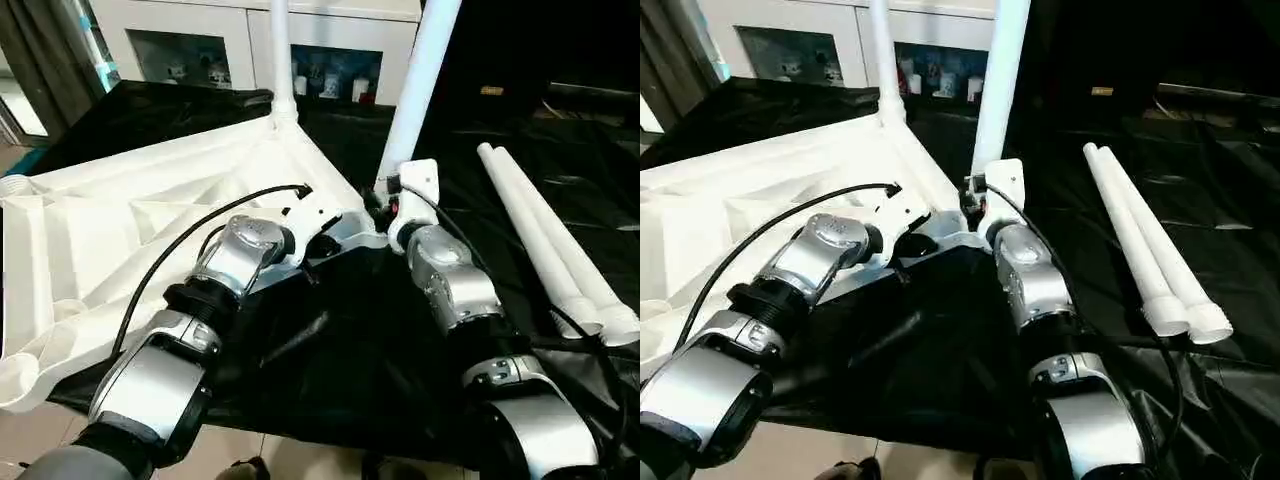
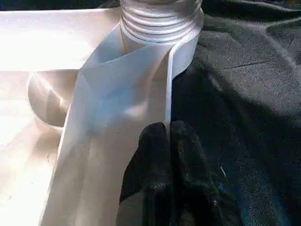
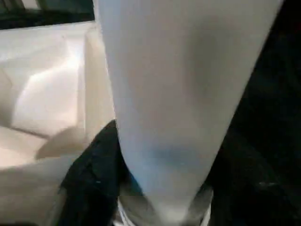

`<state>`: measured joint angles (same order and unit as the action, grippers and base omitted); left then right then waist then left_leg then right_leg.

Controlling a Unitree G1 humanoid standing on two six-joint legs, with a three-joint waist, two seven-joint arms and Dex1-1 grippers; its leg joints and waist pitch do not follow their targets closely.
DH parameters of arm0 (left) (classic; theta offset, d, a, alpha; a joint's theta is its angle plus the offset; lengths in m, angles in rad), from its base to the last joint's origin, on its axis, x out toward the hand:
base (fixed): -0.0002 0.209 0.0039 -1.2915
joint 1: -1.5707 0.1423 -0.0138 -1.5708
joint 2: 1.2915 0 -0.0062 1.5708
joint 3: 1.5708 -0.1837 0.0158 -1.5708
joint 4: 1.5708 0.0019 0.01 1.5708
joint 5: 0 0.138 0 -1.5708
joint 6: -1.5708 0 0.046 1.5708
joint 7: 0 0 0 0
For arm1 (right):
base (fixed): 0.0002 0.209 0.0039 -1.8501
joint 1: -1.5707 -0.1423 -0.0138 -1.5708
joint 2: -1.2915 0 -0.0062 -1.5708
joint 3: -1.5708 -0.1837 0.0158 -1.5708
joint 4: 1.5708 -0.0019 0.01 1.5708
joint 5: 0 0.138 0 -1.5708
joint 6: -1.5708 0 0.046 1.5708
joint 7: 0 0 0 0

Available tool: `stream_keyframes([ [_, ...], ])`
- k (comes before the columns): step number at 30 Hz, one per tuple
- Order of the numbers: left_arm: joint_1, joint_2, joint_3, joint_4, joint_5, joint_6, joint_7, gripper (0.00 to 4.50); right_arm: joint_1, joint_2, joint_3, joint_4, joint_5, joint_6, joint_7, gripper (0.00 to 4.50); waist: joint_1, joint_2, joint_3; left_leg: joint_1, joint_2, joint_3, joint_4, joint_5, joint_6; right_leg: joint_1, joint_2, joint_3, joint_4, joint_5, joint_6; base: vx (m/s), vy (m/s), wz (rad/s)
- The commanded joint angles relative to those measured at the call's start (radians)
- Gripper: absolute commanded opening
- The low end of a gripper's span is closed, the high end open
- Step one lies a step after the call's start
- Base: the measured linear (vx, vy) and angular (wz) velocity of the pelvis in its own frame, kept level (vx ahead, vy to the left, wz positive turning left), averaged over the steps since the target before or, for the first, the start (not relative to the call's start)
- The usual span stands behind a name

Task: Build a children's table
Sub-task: Insert table leg to table base

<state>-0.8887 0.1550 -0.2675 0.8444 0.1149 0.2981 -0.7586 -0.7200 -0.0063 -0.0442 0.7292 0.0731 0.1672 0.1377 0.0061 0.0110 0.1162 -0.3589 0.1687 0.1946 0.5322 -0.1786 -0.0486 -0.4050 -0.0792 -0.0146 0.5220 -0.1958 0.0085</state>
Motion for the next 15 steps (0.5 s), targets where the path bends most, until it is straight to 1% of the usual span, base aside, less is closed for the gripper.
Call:
stream_keyframes([
  [1,-0.007,-0.033,-0.017,-0.022,-0.003,-0.016,-0.017,0.00,0.051,0.064,0.028,0.128,0.030,0.055,0.072,2.92,-0.002,0.007,-0.027,0.028,0.052,-0.042,-0.089,-0.578,-0.034,-0.008,-0.060,0.022,-0.074,-0.518,-0.119,0.000,0.000,0.00],
  [2,-0.007,-0.033,-0.017,-0.022,-0.003,-0.016,-0.017,0.00,0.051,0.064,0.028,0.128,0.030,0.055,0.072,2.92,-0.001,0.008,-0.029,0.028,0.053,-0.041,-0.089,-0.567,-0.033,-0.006,-0.061,0.023,-0.072,-0.509,-0.123,0.000,0.000,0.00],
  [3,0.000,-0.027,-0.021,-0.040,-0.009,-0.036,-0.045,0.00,0.044,0.066,0.019,0.114,0.045,0.029,0.108,3.06,0.002,0.008,-0.031,0.024,0.055,-0.038,-0.088,-0.534,-0.028,-0.003,-0.064,0.027,-0.070,-0.474,-0.139,0.000,0.000,0.00],
  [4,0.001,-0.026,-0.021,-0.042,-0.009,-0.035,-0.047,0.00,0.043,0.065,0.018,0.112,0.046,0.026,0.111,3.06,0.002,0.008,-0.031,0.024,0.055,-0.038,-0.088,-0.534,-0.028,-0.003,-0.064,0.027,-0.070,-0.474,-0.139,0.000,0.000,0.00],
  [5,0.003,-0.024,-0.022,-0.049,-0.011,-0.033,-0.053,0.00,0.042,0.064,0.016,0.105,0.050,0.019,0.118,3.13,0.003,0.007,-0.037,0.015,0.057,-0.037,-0.088,-0.477,-0.024,0.008,-0.064,0.029,-0.059,-0.405,-0.158,0.000,0.000,0.00],
  [6,0.005,-0.022,-0.023,-0.055,-0.011,-0.031,-0.058,0.00,0.042,0.063,0.015,0.101,0.052,0.014,0.122,3.37,0.005,0.008,-0.041,0.011,0.059,-0.030,-0.085,-0.413,-0.018,0.011,-0.063,0.030,-0.052,-0.322,-0.181,0.000,0.000,0.00],
  [7,0.008,-0.018,-0.025,-0.062,-0.012,-0.040,-0.067,0.00,0.040,0.059,0.018,0.097,0.050,0.008,0.132,3.44,0.005,0.010,-0.041,0.011,0.058,-0.023,-0.082,-0.376,-0.011,0.012,-0.062,0.030,-0.048,-0.275,-0.202,0.000,0.000,0.00],
  [8,0.017,-0.008,-0.029,-0.082,-0.015,-0.051,-0.090,0.00,0.042,0.053,0.021,0.075,0.055,-0.006,0.164,3.44,0.004,0.007,-0.041,0.008,0.057,-0.021,-0.081,-0.367,-0.005,0.015,-0.061,0.029,-0.047,-0.271,-0.207,0.000,0.000,0.00],
  [9,0.021,-0.005,-0.031,-0.088,-0.017,-0.059,-0.099,0.00,0.043,0.050,0.024,0.067,0.055,-0.009,0.172,3.56,0.006,0.005,-0.041,0.005,0.056,-0.020,-0.078,-0.356,0.008,0.018,-0.065,0.029,-0.048,-0.291,-0.206,0.000,0.000,0.00],
  [10,0.039,0.012,-0.038,-0.120,-0.026,-0.085,-0.144,0.00,0.053,0.034,0.039,0.022,0.057,-0.026,0.220,3.56,0.008,0.006,-0.046,0.005,0.057,-0.020,-0.076,-0.326,0.018,0.021,-0.066,0.030,-0.046,-0.283,-0.208,0.050,-0.027,-0.01],
  [11,0.040,0.014,-0.038,-0.122,-0.027,-0.086,-0.146,0.00,0.054,0.033,0.040,0.019,0.057,-0.027,0.224,3.69,0.008,0.006,-0.048,0.003,0.059,-0.018,-0.074,-0.304,0.026,0.022,-0.063,0.029,-0.042,-0.258,-0.215,0.000,0.000,0.00],
  [12,0.064,0.036,-0.045,-0.160,-0.040,-0.112,-0.205,0.00,0.075,0.005,0.062,-0.048,0.059,-0.024,0.289,3.81,0.009,0.005,-0.049,0.003,0.059,-0.017,-0.074,-0.292,0.031,0.024,-0.062,0.028,-0.040,-0.240,-0.218,0.000,0.000,0.00],
  [13,0.064,0.036,-0.045,-0.160,-0.040,-0.112,-0.205,0.00,0.075,0.005,0.062,-0.048,0.059,-0.024,0.289,3.91,0.010,0.002,-0.052,0.000,0.057,-0.013,-0.068,-0.259,0.044,0.027,-0.061,0.029,-0.035,-0.194,-0.228,0.000,0.000,0.00],
  [14,0.086,0.055,-0.047,-0.192,-0.054,-0.125,-0.251,0.00,0.098,-0.038,0.099,-0.109,0.046,-0.009,0.362,3.99,0.010,0.000,-0.053,0.001,0.057,-0.012,-0.066,-0.245,0.051,0.027,-0.060,0.030,-0.032,-0.174,-0.235,0.059,-0.026,0.01],
  [15,0.102,0.066,-0.043,-0.216,-0.077,-0.140,-0.294,0.00,0.115,-0.075,0.129,-0.150,0.034,-0.002,0.413,4.06,0.012,-0.001,-0.053,0.005,0.058,-0.010,-0.063,-0.240,0.063,0.023,-0.056,0.028,-0.031,-0.177,-0.246,0.074,-0.032,0.05],
])
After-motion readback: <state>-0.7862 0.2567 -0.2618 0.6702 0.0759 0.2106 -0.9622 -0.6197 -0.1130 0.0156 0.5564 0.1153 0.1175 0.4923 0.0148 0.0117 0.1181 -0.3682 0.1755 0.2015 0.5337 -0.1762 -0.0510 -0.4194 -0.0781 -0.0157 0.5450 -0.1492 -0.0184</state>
